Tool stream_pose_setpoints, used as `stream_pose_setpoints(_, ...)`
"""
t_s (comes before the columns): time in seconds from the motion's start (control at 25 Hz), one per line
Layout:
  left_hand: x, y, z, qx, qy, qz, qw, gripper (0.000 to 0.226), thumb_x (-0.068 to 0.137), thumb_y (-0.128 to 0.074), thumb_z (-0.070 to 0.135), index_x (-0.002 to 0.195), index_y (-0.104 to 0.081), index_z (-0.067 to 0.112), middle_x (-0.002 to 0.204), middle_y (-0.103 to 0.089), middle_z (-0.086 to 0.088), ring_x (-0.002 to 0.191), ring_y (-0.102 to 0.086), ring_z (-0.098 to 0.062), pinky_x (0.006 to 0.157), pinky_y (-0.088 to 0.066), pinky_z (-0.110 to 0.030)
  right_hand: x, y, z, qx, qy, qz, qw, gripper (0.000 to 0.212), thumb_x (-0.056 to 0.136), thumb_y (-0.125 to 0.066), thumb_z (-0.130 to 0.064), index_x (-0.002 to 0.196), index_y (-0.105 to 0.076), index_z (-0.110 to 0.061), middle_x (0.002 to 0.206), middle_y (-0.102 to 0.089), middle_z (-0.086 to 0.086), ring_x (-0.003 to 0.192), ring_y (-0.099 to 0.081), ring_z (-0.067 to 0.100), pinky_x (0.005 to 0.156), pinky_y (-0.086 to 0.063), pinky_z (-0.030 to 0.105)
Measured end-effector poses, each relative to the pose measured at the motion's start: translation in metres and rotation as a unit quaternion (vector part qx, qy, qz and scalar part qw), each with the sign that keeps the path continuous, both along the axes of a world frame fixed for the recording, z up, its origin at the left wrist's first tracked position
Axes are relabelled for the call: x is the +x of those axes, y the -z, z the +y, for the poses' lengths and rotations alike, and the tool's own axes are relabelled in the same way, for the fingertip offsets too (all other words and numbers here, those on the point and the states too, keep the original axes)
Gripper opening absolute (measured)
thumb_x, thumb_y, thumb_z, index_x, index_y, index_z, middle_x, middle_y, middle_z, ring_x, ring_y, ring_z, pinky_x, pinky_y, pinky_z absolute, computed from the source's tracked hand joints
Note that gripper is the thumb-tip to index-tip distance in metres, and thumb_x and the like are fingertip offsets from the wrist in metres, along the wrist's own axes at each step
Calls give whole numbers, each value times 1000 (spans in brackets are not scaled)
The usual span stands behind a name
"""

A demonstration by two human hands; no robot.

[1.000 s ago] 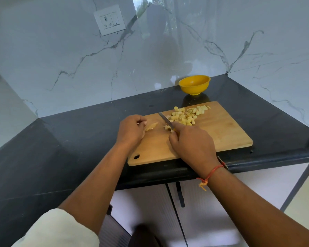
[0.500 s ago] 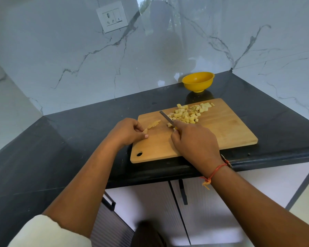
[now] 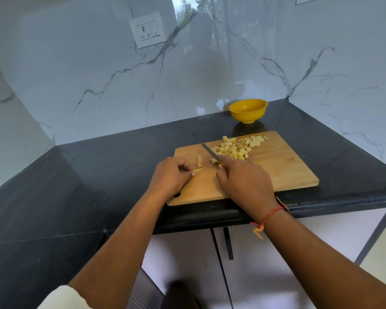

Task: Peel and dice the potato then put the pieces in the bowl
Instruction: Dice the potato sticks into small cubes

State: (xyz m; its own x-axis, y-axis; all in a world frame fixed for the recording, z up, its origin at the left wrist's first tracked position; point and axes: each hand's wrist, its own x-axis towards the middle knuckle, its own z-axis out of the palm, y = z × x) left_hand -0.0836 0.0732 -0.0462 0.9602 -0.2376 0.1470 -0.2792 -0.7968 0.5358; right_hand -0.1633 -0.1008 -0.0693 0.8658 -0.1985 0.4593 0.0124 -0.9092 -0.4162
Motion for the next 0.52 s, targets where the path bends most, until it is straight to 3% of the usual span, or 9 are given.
stream_pose_setpoints(0.28,-7,6,-10,-61,36,-40,997,10,86,-76,24,95,-73,28,92,-68,15,86,-59,3,73,-42,-10,0,1,4,-5,10,-7,1000,42,100,-41,-41,139,-55,-37,77,-60,-9,67,-55,9,57,-54,30)
stream_pose_setpoints(0.52,7,10,-26,-79,0,-75,994,7,88,-74,22,95,-75,19,93,-69,7,84,-59,-3,82,-47,-21,0,0,4,-3,11,-4,1000,42,99,-41,-41,138,-56,-36,78,-62,-8,68,-57,10,58,-55,33)
